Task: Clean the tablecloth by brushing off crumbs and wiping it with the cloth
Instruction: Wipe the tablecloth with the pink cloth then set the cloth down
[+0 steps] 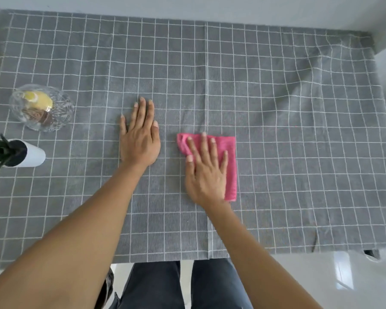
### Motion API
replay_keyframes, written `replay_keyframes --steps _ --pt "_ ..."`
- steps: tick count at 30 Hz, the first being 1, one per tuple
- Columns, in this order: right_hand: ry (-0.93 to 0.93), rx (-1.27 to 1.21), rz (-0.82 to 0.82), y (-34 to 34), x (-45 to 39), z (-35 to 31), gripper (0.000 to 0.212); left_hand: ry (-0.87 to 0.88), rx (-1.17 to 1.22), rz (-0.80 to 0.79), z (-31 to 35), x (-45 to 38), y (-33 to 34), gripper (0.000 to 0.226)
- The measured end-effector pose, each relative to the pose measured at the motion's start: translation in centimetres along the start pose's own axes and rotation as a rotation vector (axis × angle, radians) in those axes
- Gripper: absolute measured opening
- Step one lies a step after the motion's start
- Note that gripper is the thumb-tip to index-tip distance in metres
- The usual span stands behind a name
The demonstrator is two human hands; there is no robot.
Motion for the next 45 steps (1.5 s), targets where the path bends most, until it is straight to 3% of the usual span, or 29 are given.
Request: replay_keyframes --steps 7,20,25,32,39,45 --pt "-0.237 0.098 0.022 -0.1 -0.1 1.6 0.051 0.019 0.009 0.014 0.0 0.0 -0.2 0.052" --pt "0.242 0.029 0.158 -4.3 -4.7 9.2 0.057 0.029 0.005 -0.031 -0.1 0.0 -0.2 0.053" --pt "0.183 0.093 0.126 -4.3 -4.4 9.0 0.075 0.008 0.034 -0.074 0.3 0.1 -0.1 0.054" --pt "-0.043 0.198 0.075 -3.7 -1.9 8.8 0.077 0.017 0.093 -0.078 3.4 3.0 0.6 0.055" --pt "0.019 0.077 0.051 -3.7 1.0 10.2 0.078 0.106 0.115 -0.112 8.0 7.0 1.3 0.06" --pt "0.014 0.125 0.036 -3.5 4.5 13.6 0.074 0.246 0.088 -0.263 12.0 11.4 1.7 0.065"
Point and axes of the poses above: each hand's wrist, its own x-axis away from the middle knuckle, its own y-axis out of the palm, z = x × y, the point moved 4 cm from there along -x, towards the middle knuckle, and after that the axes turned 13 degrees about y, right-handed, at the moved point
